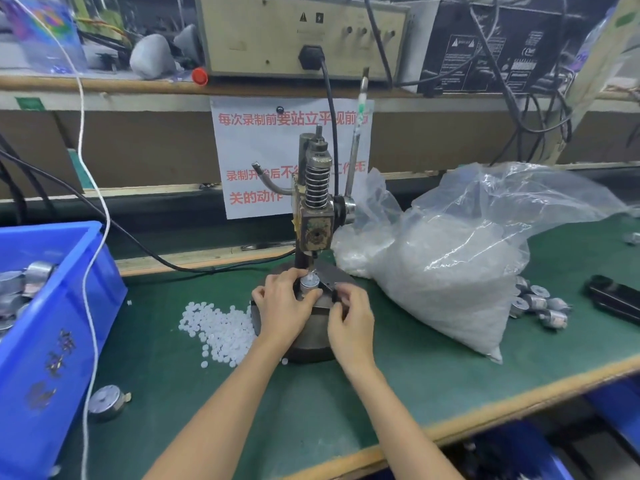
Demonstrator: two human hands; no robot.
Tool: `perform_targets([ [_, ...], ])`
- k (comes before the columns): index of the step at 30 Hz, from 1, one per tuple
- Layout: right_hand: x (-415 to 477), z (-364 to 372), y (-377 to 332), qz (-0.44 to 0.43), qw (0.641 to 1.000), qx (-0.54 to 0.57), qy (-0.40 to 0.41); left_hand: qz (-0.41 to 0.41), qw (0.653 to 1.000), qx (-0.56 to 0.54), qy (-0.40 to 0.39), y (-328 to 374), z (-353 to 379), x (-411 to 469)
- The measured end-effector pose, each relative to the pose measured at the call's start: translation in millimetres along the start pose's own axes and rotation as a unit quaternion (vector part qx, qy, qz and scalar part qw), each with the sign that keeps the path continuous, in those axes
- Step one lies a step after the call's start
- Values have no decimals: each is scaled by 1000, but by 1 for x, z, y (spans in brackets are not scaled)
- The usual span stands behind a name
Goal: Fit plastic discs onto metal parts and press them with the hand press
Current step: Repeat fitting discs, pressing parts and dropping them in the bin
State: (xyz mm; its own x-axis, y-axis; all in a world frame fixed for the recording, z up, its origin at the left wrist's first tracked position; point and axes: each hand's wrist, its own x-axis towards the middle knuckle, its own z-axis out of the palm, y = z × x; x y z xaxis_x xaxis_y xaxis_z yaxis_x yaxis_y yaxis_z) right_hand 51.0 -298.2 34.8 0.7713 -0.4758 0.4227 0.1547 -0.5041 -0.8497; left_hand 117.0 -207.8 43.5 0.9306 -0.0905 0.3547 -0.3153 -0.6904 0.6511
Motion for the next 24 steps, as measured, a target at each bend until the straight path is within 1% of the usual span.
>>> perform_targets([
  [2,-8,-1,11,-32,999,-18,-20,18,999,31,22,4,-1,-7],
  [3,-7,-5,10,-27,999,-2,-31,25,999,30,38,6,-1,-14],
  [5,-3,-14,4,-1,997,46,-56,43,997,-18,55,15,-2,-30],
  [7,-5,-23,3,21,993,77,-90,82,993,-67,45,23,1,-50],
  [8,-10,-28,3,28,992,80,-97,105,991,-73,37,26,1,-60],
  [12,-36,-60,19,89,988,97,-76,190,980,-51,-7,42,10,-91],
  [15,-56,-96,28,117,987,104,-23,258,964,-55,-42,68,17,-111],
  [17,-79,-126,39,134,986,93,36,305,947,-53,-89,91,32,-132],
  [20,-110,-160,57,156,979,69,108,335,924,-49,-175,113,54,-165],
  [22,-131,-176,73,175,971,66,146,338,905,-48,-253,123,69,-188],
  [24,-151,-187,94,218,958,74,170,327,879,-27,-345,128,85,-208],
])
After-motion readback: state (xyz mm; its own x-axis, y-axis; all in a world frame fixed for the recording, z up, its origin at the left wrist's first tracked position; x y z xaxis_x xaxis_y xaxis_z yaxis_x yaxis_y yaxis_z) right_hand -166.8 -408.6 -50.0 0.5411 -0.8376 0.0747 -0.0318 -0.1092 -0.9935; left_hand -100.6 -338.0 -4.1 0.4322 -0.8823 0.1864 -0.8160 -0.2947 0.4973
